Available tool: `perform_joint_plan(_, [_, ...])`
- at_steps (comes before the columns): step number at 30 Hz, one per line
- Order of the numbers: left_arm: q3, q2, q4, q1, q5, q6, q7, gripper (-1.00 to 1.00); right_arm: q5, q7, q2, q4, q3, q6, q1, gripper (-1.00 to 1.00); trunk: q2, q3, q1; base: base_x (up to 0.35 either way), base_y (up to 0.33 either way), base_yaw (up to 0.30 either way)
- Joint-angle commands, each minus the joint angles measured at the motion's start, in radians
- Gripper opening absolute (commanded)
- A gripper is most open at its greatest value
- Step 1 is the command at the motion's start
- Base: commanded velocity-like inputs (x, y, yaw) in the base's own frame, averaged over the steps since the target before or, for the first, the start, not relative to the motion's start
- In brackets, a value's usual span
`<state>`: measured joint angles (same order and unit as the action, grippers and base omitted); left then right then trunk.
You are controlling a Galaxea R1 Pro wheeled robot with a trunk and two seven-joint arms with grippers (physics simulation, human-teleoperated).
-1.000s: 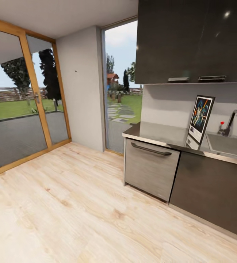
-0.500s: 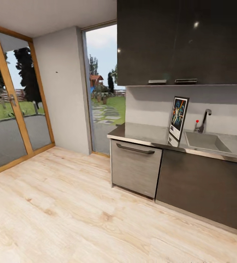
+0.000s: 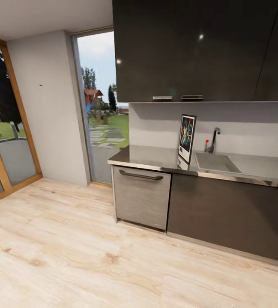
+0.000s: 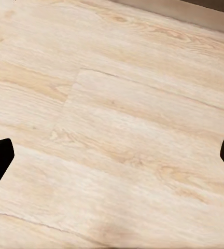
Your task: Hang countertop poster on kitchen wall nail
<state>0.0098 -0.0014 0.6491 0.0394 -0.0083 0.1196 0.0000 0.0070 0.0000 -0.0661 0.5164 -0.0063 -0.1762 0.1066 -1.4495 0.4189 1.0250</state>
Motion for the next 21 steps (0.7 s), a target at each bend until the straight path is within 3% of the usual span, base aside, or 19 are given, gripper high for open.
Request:
perform_joint_plan(1, [0.001, 0.0, 0.001, 0.0, -0.001, 0.002, 0.0, 1.0, 0.001, 0.0, 0.0, -0.001, -0.001, -0.004, 0.001, 1.0, 0.0, 0.0, 0.0, 0.0, 0.0, -0.276])
perform_joint_plan(8, [0.001, 0.0, 0.001, 0.0, -0.001, 0.001, 0.0, 1.0, 0.001, -0.001, 0.0, -0.001, 0.0, -0.006, 0.001, 1.0, 0.0, -0.004, 0.0, 0.079, 0.0, -0.201])
perform_joint_plan(21, [-0.001, 0.0, 0.001, 0.0, -0.001, 0.0, 0.0, 1.0, 0.001, -0.002, 0.0, -0.001, -0.001, -0.006, 0.001, 1.0, 0.0, 0.01, 0.0, 0.302, -0.05, -0.124])
